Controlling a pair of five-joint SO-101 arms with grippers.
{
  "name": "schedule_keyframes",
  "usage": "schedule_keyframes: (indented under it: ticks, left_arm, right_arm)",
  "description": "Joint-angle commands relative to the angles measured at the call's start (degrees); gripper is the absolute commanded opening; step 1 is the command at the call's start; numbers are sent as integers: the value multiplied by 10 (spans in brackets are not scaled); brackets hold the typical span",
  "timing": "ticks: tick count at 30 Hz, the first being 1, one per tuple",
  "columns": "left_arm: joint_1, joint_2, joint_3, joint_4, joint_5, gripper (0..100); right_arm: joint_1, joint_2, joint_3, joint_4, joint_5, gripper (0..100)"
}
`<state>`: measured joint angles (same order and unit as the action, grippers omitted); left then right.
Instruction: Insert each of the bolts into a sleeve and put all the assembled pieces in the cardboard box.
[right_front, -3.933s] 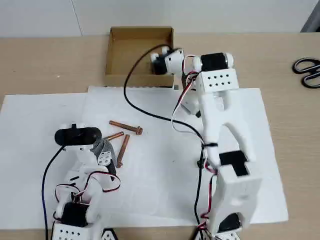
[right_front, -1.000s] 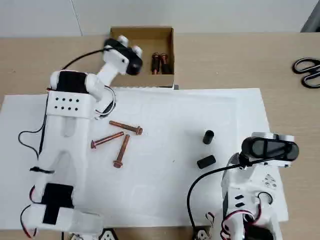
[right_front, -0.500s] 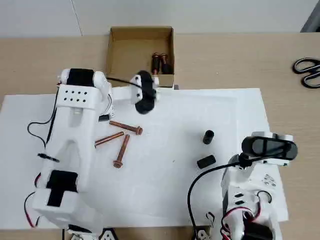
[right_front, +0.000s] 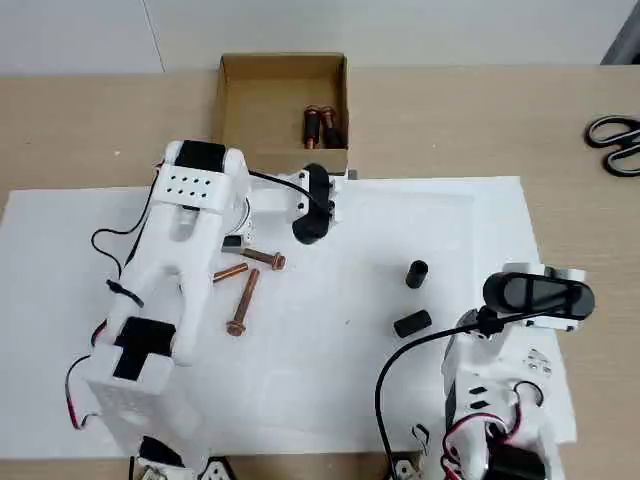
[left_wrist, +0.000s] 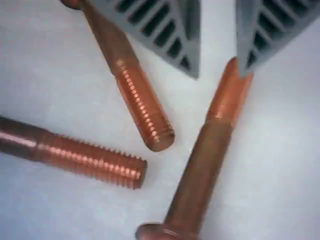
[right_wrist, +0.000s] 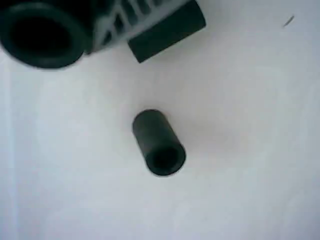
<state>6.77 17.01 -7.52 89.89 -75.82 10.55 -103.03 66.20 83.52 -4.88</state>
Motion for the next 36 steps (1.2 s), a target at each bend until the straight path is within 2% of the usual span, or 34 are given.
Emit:
schedule_keyframes:
  ticks: [1,12,27,36]
  left_arm:
    - [5,5,-26,-12,-95,64]
    - [28,57,-27,-29,-120,66]
    - [62,105,-32,-98,-120,66]
    - [62,148,-104,-28,-120,66]
  right_arm:
    - [8,3,-4,-14,-4,3]
    - [7,3,-4,-13,-3,3]
    - [7,3,-4,-14,-2,3]
    - [7,4,-4,-15,-2,3]
